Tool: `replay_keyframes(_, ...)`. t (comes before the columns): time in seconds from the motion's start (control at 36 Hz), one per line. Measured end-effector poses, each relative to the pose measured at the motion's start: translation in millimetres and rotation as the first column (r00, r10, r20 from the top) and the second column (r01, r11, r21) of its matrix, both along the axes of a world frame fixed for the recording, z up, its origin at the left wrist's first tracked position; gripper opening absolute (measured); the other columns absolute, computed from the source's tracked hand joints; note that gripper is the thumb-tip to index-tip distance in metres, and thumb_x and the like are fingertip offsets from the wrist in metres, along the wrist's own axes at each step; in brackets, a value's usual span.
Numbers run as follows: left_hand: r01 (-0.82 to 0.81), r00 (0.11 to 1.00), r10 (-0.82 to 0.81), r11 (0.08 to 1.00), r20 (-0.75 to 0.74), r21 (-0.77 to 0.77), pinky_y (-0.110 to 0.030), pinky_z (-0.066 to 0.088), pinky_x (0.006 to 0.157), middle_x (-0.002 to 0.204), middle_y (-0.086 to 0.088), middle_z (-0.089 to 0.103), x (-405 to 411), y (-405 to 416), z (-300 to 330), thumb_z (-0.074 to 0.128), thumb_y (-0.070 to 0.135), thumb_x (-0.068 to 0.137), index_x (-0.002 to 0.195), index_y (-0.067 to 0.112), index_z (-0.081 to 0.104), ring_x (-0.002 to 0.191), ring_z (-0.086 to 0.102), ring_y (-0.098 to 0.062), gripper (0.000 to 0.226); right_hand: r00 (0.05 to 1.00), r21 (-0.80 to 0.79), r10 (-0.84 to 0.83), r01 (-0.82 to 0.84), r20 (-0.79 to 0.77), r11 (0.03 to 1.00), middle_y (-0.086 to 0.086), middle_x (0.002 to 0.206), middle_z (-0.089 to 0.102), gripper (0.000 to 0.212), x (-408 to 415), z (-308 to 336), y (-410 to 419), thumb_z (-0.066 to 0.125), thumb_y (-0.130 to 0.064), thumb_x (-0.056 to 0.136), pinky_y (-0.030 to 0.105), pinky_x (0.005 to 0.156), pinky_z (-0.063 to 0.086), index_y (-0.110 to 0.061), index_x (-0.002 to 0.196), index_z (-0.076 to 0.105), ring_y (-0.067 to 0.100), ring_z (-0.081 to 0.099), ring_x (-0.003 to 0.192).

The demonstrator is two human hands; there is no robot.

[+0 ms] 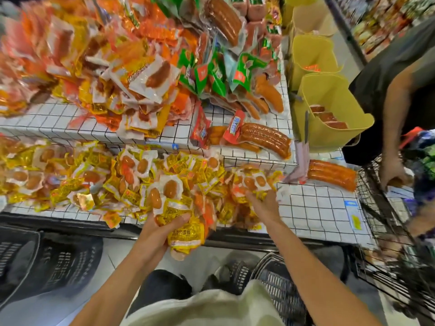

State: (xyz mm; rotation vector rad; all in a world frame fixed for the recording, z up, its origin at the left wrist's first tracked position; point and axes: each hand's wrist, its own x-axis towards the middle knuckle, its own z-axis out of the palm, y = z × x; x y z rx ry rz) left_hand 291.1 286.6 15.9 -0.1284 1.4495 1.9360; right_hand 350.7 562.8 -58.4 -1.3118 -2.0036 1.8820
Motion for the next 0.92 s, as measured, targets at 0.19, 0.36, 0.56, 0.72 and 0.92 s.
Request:
replay_keyframes(0.19, 0.037, 0.999, -0.037, 0.999, -0.006, -0.013, -0.038, 0.061, 0.079, 0.125, -0.013, 0.070, -17, 19, 1, 0.077, 0.011, 0.075, 0.135, 0.015, 0.058, 0.111, 0.069, -0.032, 0.063, 0.992, 0.395, -0.071, 0.024, 0.106, 0.918, 0.010, 0.165, 0.024, 0.118, 11, -17, 7, 0.084, -0.056, 0.072, 0.046, 0.125, 0.017, -0.011, 0.159, 0.017, 0.028, 0.019, 0.153)
replay_keyframes(0.36, 0.085, 0.996, -0.085, 0.996, -0.019, -0.036, -0.041, 0.061, 0.082, 0.125, -0.013, 0.070, -31, 33, 4, 0.081, 0.014, 0.076, 0.135, 0.014, 0.058, 0.113, 0.068, -0.033, 0.063, 0.957, 0.766, 0.250, -0.270, 0.147, 0.583, -0.003, 0.171, -0.002, 0.083, 16, -26, -3, 0.043, -0.070, 0.095, 0.053, 0.125, -0.001, -0.031, 0.162, 0.012, 0.027, -0.012, 0.157)
replay_keyframes(0.56, 0.146, 0.989, -0.145, 0.989, 0.007, -0.020, -0.039, 0.060, 0.081, 0.127, -0.008, 0.070, -40, 43, 0, 0.094, 0.031, 0.065, 0.134, 0.025, 0.060, 0.116, 0.067, -0.030, 0.076, 0.798, 0.791, 0.473, -0.540, 0.372, 0.288, -0.002, 0.171, 0.007, 0.075, 25, -51, -27, 0.029, -0.072, 0.098, 0.073, 0.117, 0.011, -0.036, 0.162, 0.010, 0.047, -0.003, 0.154)
replay_keyframes(0.72, 0.226, 0.974, -0.226, 0.974, 0.008, -0.022, -0.037, 0.060, 0.084, 0.127, -0.002, 0.070, -44, 56, -4, 0.089, 0.031, 0.076, 0.121, 0.041, 0.067, 0.116, 0.068, -0.025, 0.051, 0.761, 0.807, 0.530, -0.549, 0.373, 0.219, 0.001, 0.170, 0.015, 0.088, 31, -43, -22, 0.050, -0.070, 0.091, 0.073, 0.116, 0.014, -0.042, 0.161, 0.004, 0.048, 0.003, 0.153)
replay_keyframes(0.92, 0.284, 0.959, -0.284, 0.958, 0.004, -0.037, -0.041, 0.057, 0.094, 0.131, -0.002, 0.068, -47, 76, -4, 0.090, 0.030, 0.075, 0.141, 0.026, 0.052, 0.121, 0.065, -0.024, 0.076, 0.951, 0.607, 0.294, -0.180, -0.093, 0.774, -0.007, 0.158, 0.039, 0.046, 39, -26, -8, 0.068, -0.030, 0.096, 0.049, 0.122, 0.028, -0.036, 0.141, 0.055, 0.013, 0.025, 0.152)
